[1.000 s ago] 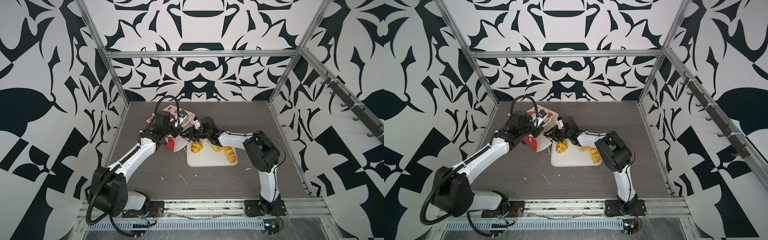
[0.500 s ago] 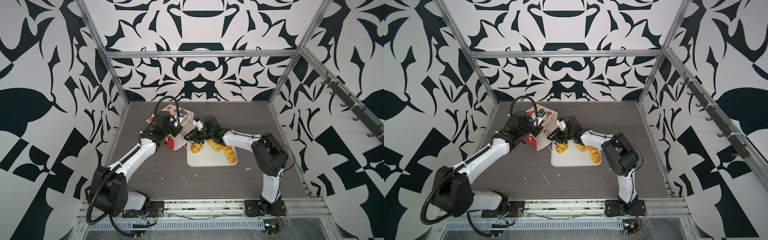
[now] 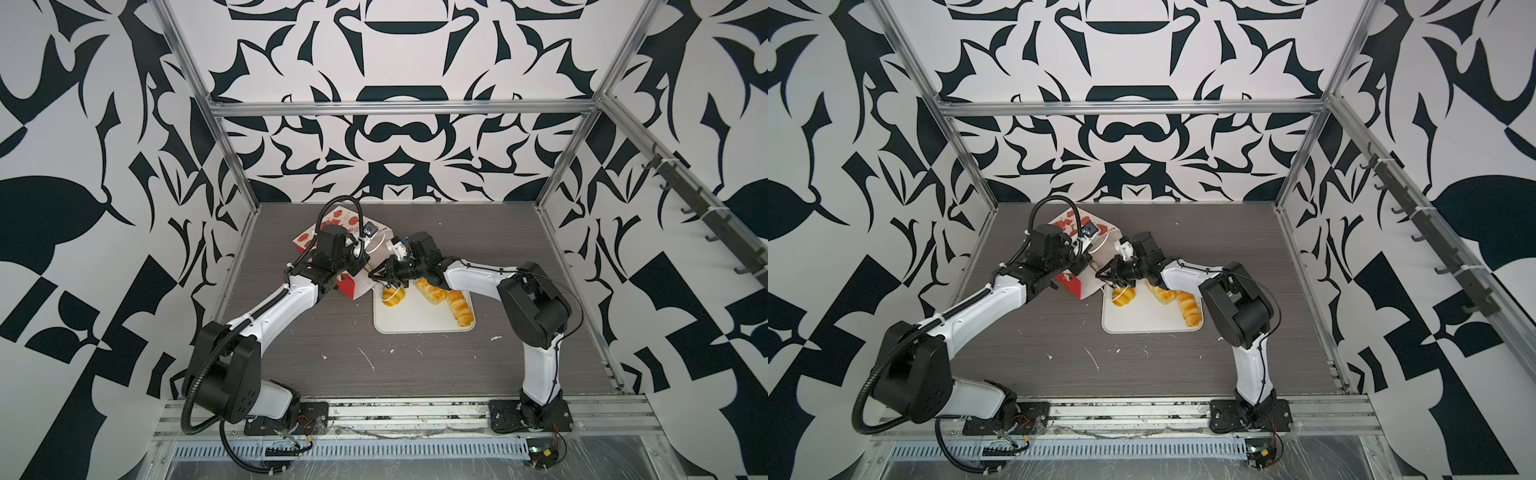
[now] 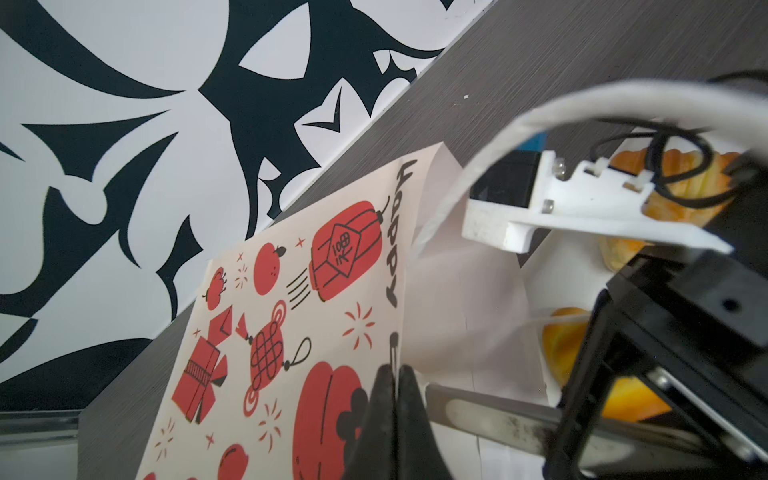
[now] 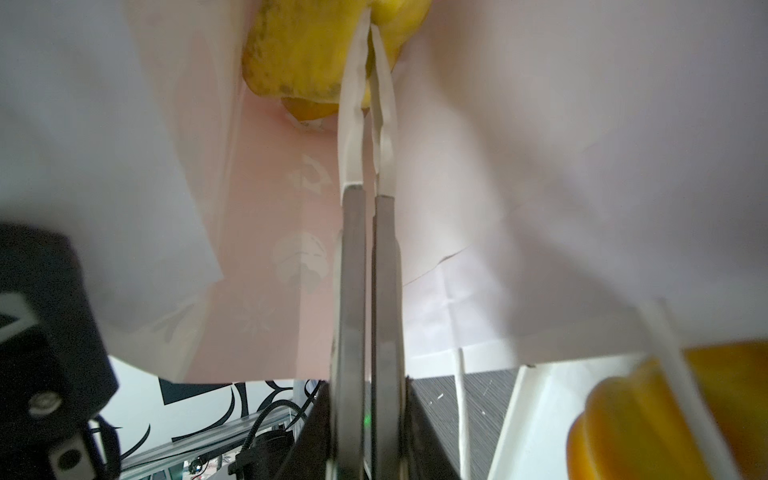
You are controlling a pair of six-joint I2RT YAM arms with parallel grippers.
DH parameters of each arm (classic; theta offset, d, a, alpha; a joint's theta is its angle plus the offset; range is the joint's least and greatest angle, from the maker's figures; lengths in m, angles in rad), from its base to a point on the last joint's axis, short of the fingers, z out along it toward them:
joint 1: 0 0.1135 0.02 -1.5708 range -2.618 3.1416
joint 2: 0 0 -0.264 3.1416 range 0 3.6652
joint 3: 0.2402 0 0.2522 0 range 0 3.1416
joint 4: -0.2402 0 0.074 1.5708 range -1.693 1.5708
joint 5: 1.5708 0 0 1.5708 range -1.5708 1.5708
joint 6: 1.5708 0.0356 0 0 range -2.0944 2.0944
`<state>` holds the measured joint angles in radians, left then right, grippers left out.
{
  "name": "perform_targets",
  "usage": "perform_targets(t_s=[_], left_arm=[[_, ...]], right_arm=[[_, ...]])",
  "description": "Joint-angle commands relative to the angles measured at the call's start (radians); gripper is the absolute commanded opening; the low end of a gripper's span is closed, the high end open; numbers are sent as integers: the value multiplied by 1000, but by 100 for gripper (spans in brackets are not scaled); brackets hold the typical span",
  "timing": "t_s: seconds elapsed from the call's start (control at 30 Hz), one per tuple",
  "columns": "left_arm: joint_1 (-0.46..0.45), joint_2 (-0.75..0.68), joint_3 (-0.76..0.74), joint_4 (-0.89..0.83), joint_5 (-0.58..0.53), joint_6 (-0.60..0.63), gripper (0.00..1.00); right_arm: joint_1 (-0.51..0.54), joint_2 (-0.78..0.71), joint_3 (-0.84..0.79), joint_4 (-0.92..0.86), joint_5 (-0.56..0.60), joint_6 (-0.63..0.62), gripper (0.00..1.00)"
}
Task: Take the fake bread out of the paper bag
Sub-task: 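Pull the clamped yellow bread up out of the bag mouth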
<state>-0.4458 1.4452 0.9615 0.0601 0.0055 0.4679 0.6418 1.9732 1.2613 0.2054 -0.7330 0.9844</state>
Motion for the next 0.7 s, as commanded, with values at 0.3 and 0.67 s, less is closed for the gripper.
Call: perform_targets(t_s=[0.3,0.67], left_arm=[[-5,32,-37,180,-66,-34,0],[-4,46,-30,214,-110,-29,0]], right_arm=[[-7,-188,41,-221,-18,-176,0],[-17,-272,2,-350,0,-258,0]])
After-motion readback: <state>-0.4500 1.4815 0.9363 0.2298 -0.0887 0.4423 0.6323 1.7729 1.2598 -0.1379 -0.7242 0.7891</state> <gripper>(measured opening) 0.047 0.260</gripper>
